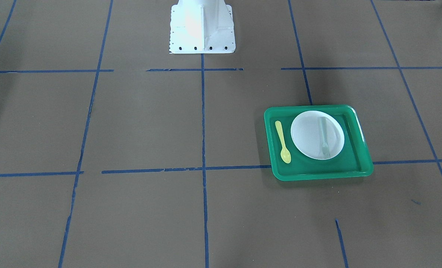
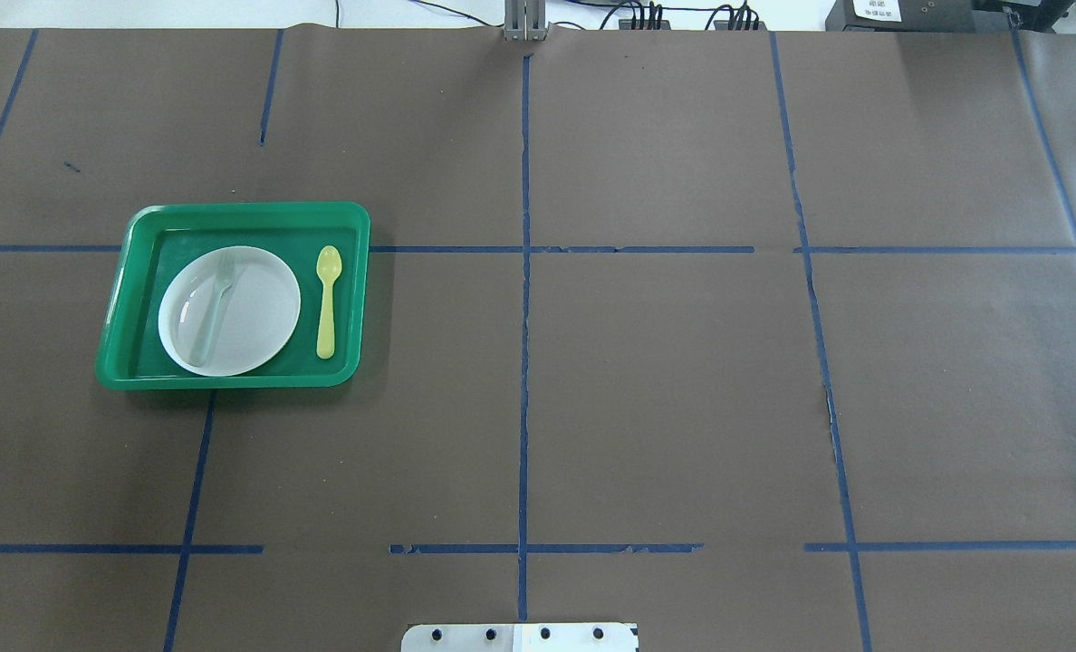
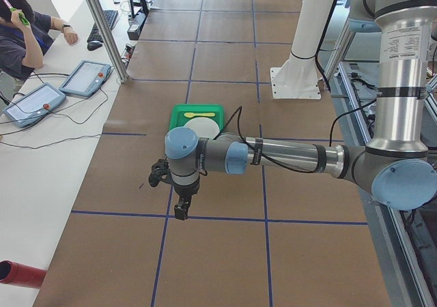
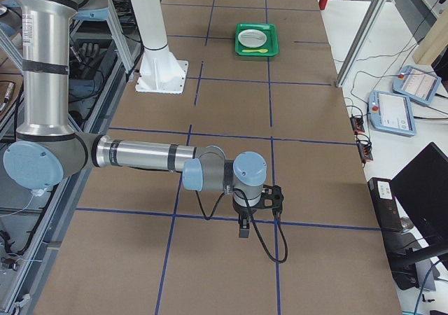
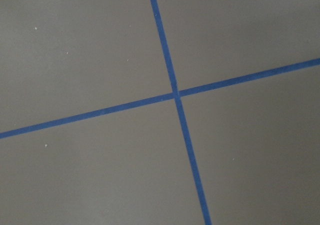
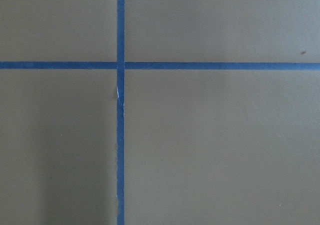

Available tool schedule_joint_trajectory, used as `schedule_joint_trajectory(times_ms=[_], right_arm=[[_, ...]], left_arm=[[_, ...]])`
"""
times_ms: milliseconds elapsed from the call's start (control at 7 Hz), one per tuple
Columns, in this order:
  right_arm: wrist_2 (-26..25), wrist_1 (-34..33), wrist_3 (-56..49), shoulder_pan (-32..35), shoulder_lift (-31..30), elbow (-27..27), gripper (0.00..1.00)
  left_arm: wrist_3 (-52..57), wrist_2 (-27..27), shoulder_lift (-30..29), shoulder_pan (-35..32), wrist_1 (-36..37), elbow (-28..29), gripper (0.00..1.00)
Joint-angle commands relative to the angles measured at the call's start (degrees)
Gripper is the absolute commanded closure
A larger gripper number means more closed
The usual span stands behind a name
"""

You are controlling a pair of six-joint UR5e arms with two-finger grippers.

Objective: Place spoon

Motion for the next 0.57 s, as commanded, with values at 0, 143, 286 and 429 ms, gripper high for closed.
schedule_joint_trajectory(times_ms=[0,143,286,429], right_arm=[[0.00,0.03,0.00,0.00,0.07,0.00,0.00],[0.00,-0.06,0.00,0.00,-0.02,0.00,0.00],[0.00,0.03,0.00,0.00,-0.02,0.00,0.00],[0.00,-0.06,0.00,0.00,-0.02,0.00,0.00]], left_arm=[[3.11,-0.36,1.20,-2.54,2.90,0.15,0.00],[3.02,-0.36,2.77,-2.46,2.55,-0.72,0.00],[2.76,-0.36,2.70,-2.46,1.76,-0.38,0.00],[3.11,-0.44,2.17,-2.54,1.67,-0.73,0.00]])
